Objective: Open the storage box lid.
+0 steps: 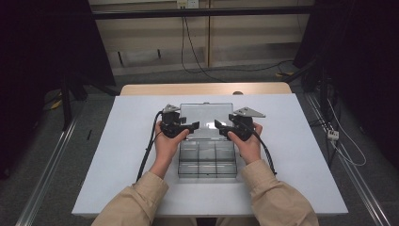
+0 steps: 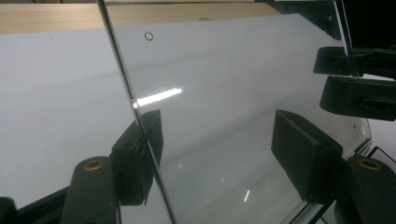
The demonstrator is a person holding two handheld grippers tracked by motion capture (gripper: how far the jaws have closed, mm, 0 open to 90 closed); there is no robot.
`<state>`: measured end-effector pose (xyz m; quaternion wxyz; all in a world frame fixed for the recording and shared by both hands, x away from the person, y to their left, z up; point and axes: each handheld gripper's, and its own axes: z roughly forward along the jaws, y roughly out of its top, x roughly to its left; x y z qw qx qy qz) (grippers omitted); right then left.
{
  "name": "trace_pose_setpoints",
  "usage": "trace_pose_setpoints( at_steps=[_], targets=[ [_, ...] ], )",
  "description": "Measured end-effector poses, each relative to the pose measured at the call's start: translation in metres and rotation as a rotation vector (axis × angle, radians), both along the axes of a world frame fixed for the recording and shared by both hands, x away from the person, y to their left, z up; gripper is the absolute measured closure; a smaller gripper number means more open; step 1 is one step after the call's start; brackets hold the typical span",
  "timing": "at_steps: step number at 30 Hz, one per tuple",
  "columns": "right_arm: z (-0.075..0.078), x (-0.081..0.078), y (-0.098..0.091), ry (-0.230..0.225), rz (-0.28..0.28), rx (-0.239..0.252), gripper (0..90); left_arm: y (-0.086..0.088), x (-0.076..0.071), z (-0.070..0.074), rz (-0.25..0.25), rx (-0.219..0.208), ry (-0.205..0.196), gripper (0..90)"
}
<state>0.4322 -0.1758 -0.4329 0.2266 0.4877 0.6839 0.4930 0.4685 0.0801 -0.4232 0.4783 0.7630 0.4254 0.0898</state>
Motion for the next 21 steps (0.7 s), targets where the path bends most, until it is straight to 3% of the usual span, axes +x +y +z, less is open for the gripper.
trace_pose_setpoints(
  at_steps=[21],
  targets=[
    [-0.010, 0.008, -0.001, 0.052, -0.012, -0.006, 26.2, -0.004, 0.008, -0.010, 0.006, 0.017, 0.068, 25.0]
  ],
)
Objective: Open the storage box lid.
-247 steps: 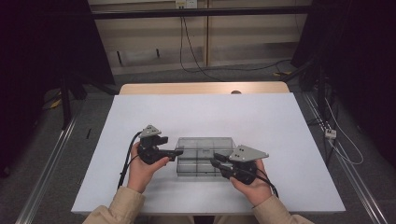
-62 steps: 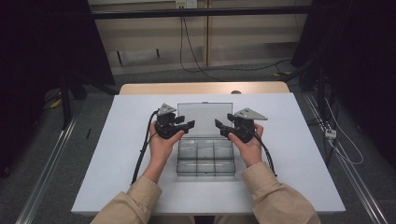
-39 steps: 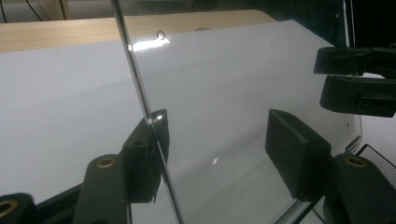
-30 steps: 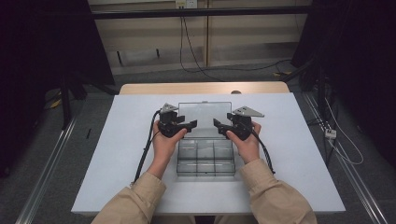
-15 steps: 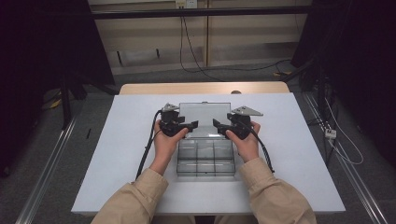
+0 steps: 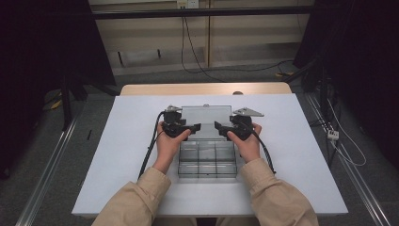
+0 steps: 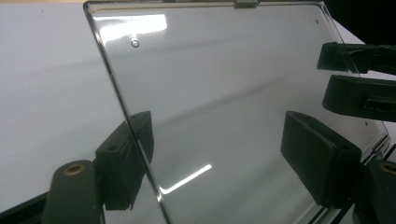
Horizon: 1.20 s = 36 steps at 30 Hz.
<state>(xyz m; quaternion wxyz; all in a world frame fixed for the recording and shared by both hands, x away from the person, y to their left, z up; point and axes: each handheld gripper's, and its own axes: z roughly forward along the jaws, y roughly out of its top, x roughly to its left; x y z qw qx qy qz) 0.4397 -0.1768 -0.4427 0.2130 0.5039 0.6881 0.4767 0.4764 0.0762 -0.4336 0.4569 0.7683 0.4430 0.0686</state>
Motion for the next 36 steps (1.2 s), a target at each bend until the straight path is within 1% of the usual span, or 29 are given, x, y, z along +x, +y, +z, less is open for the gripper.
trace_pose_setpoints(
  at_steps=[3, 11, 16, 23, 29, 31, 33, 36],
  targets=[
    [-0.001, 0.001, 0.000, 0.013, -0.004, 0.007, 25.8, -0.001, 0.000, -0.001, 0.000, 0.002, 0.007, 23.7],
    [-0.004, 0.002, 0.000, 0.026, -0.009, 0.012, 24.6, -0.002, 0.002, -0.004, 0.001, -0.003, 0.030, 21.4],
    [-0.006, 0.004, -0.001, 0.041, -0.011, 0.018, 23.9, -0.004, 0.004, -0.006, 0.007, -0.001, 0.052, 18.6],
    [-0.008, 0.007, 0.000, 0.071, -0.010, 0.026, 21.5, -0.006, 0.006, -0.009, 0.015, -0.009, 0.075, 16.4],
    [-0.009, 0.010, 0.002, 0.082, -0.014, 0.034, 19.2, -0.008, 0.008, -0.008, 0.021, -0.004, 0.084, 13.5],
    [-0.010, 0.012, 0.002, 0.088, -0.016, 0.041, 18.1, -0.010, 0.009, -0.009, 0.025, -0.005, 0.097, 11.9],
    [-0.011, 0.013, 0.003, 0.099, -0.017, 0.046, 17.3, -0.011, 0.010, -0.010, 0.024, -0.003, 0.100, 10.4],
    [-0.011, 0.014, 0.003, 0.106, -0.017, 0.044, 16.5, -0.012, 0.011, -0.010, 0.027, 0.000, 0.105, 9.8]
  ],
)
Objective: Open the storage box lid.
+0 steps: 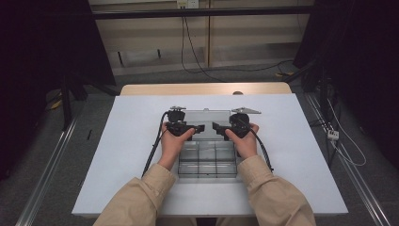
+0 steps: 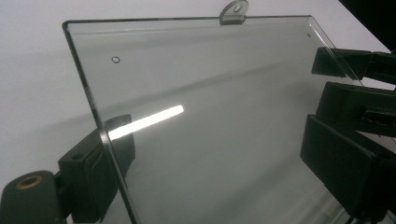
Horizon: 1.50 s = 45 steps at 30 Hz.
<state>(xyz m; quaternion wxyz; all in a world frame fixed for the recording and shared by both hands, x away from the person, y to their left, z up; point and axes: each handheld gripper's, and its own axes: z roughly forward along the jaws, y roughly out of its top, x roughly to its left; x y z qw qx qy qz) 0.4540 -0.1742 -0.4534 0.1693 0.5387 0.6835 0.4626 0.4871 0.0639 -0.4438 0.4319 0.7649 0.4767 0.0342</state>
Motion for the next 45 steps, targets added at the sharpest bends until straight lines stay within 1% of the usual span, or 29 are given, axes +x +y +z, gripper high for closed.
trace_pose_setpoints(
  at_steps=[5, 8, 11, 13, 17, 21, 23, 25, 36, 39, 42, 44, 45],
  targets=[
    [-0.0010, 0.0016, -0.0003, 0.011, 0.002, -0.002, 15.4, -0.0002, 0.0017, -0.0016, 0.006, -0.004, 0.012, 9.8],
    [-0.0017, 0.0024, -0.0004, 0.015, 0.003, -0.005, 14.6, -0.0006, 0.0023, -0.0023, 0.008, 0.004, 0.015, 9.7],
    [-0.0018, 0.0032, -0.0003, 0.024, 0.004, -0.007, 14.2, -0.0007, 0.0030, -0.0034, 0.007, -0.002, 0.025, 9.3],
    [-0.0025, 0.0038, -0.0006, 0.031, 0.004, -0.004, 13.9, -0.0006, 0.0036, -0.0036, 0.006, 0.004, 0.034, 8.9],
    [-0.0035, 0.0045, -0.0009, 0.039, 0.004, -0.007, 13.2, -0.0004, 0.0043, -0.0041, 0.006, 0.008, 0.037, 8.5],
    [-0.0043, 0.0048, -0.0011, 0.045, 0.005, -0.003, 13.1, -0.0002, 0.0048, -0.0047, 0.010, 0.006, 0.043, 8.5],
    [-0.0048, 0.0051, -0.0012, 0.050, 0.006, 0.000, 13.2, 0.0008, 0.0055, -0.0053, 0.002, 0.007, 0.053, 8.6],
    [-0.0052, 0.0051, -0.0012, 0.055, 0.006, 0.002, 13.2, 0.0006, 0.0055, -0.0058, 0.009, 0.004, 0.055, 8.6],
    [-0.0070, 0.0056, -0.0018, 0.072, 0.002, 0.013, 13.1, 0.0014, 0.0062, -0.0075, 0.011, 0.001, 0.069, 8.4],
    [-0.0074, 0.0056, -0.0018, 0.080, 0.001, 0.015, 13.1, 0.0019, 0.0066, -0.0078, 0.008, -0.002, 0.079, 8.3],
    [-0.0076, 0.0057, -0.0024, 0.089, 0.002, 0.019, 12.9, 0.0025, 0.0066, -0.0075, 0.007, 0.005, 0.081, 8.4],
    [-0.0077, 0.0054, -0.0022, 0.097, 0.000, 0.015, 11.3, 0.0026, 0.0068, -0.0085, 0.013, 0.013, 0.088, 8.3],
    [-0.0080, 0.0054, -0.0020, 0.097, 0.002, 0.001, 10.4, 0.0028, 0.0068, -0.0088, 0.015, 0.011, 0.093, 7.9]
  ],
)
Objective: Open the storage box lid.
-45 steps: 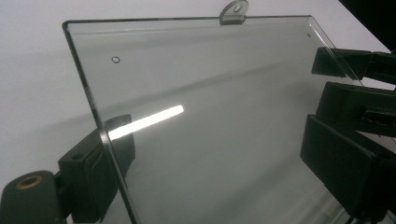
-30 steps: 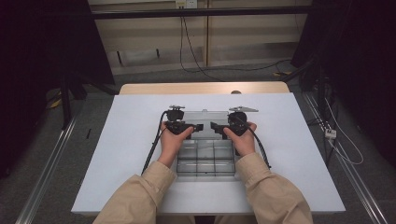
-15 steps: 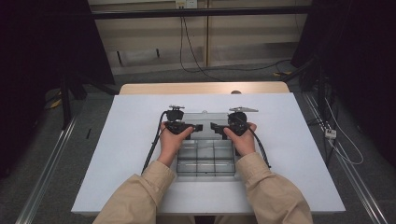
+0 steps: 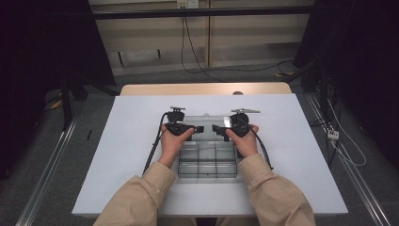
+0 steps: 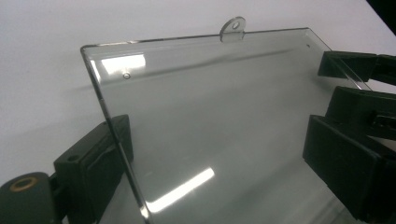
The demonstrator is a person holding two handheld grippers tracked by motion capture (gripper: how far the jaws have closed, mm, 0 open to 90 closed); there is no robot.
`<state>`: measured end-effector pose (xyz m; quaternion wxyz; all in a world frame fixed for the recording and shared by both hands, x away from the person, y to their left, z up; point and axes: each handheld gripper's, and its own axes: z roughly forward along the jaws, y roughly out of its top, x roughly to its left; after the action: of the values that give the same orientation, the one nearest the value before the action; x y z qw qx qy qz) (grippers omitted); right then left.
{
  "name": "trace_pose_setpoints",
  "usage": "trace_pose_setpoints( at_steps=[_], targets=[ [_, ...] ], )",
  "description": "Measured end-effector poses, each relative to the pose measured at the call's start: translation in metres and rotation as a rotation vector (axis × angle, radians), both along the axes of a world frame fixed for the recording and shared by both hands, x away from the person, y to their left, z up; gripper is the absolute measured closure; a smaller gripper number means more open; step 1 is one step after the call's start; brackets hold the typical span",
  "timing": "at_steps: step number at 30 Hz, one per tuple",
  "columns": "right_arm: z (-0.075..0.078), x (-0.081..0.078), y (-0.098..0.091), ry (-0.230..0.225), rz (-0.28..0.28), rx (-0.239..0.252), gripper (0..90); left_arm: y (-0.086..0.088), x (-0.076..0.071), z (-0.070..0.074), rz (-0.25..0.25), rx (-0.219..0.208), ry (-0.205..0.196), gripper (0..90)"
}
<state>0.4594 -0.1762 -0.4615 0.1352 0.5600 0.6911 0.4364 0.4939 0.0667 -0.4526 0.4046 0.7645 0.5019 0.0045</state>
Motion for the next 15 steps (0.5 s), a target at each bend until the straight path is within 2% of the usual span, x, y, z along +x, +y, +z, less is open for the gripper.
trace_pose_setpoints(
  at_steps=[15],
  targets=[
    [0.0000, -0.0004, 0.0000, 0.004, -0.003, -0.002, 11.2, 0.0011, 0.0001, 0.0008, 0.005, 0.003, 0.007, 7.8]
  ],
)
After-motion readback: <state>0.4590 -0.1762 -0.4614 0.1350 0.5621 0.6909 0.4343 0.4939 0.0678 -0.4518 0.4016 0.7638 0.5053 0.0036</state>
